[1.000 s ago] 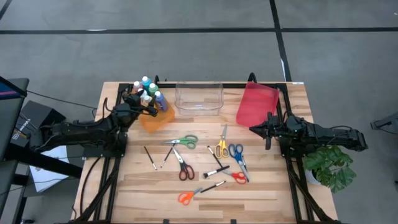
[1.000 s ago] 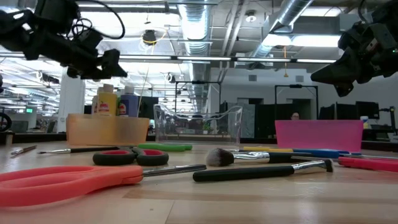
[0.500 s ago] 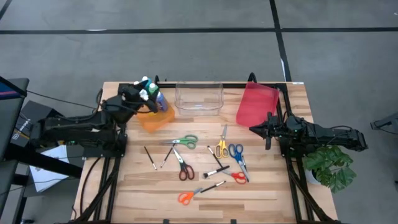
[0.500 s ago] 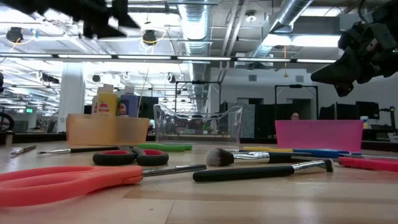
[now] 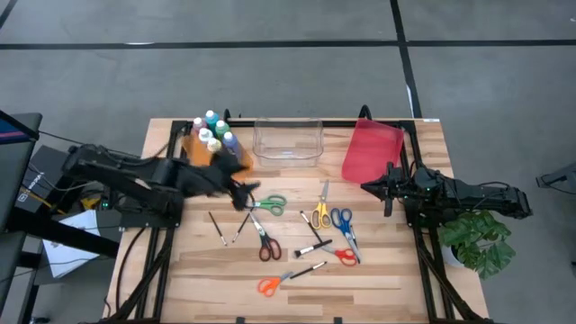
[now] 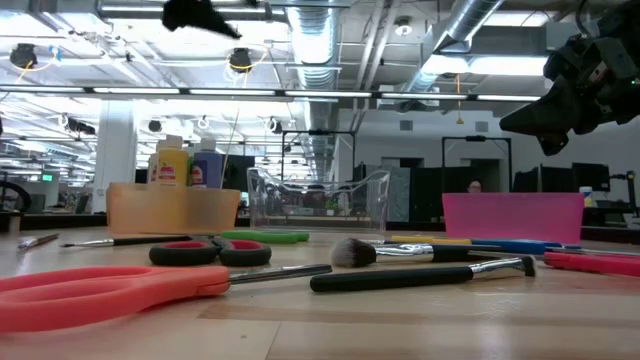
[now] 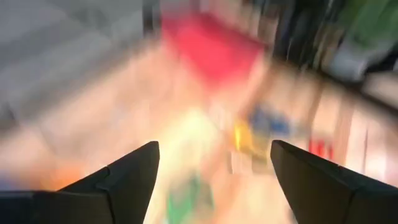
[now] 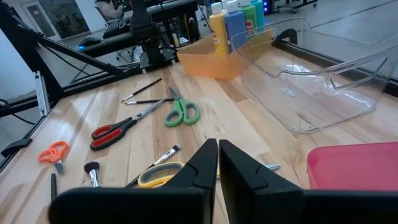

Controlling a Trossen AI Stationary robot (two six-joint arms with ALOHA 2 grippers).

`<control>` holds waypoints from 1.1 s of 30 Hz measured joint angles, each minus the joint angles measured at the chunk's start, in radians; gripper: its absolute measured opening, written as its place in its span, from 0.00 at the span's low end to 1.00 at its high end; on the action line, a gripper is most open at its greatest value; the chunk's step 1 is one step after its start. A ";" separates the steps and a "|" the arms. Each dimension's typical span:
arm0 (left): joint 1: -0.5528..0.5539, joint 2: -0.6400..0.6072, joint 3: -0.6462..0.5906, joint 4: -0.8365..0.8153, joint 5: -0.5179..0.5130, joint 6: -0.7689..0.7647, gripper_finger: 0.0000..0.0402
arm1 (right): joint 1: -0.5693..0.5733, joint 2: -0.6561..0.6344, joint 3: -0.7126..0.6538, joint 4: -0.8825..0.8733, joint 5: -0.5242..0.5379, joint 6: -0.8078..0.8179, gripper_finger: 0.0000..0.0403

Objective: Pick & Place Paint Supplies
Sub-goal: Put the black paint brush into the transparent bin

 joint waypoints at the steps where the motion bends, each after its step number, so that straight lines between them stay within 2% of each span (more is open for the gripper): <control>1: -0.007 0.040 0.019 -0.078 0.043 -0.063 0.75 | 0.000 0.000 0.000 0.000 0.000 0.000 0.04; 6: -0.012 0.210 0.034 -0.237 0.252 -0.442 0.75 | 0.000 0.000 0.000 0.000 0.000 0.000 0.04; 13: -0.007 0.375 0.001 -0.253 0.328 -0.660 0.75 | 0.000 0.000 0.000 0.000 0.000 0.000 0.04; 16: 0.000 0.397 -0.044 -0.237 0.386 -0.676 0.75 | 0.000 0.000 0.000 0.000 0.000 0.000 0.04; 25: -0.005 0.358 -0.255 -0.030 0.428 -0.708 0.75 | 0.000 0.000 0.000 0.000 0.000 0.000 0.04; 33: -0.012 0.404 -0.276 0.010 0.462 -0.701 0.75 | 0.000 0.000 0.000 0.000 0.000 0.000 0.04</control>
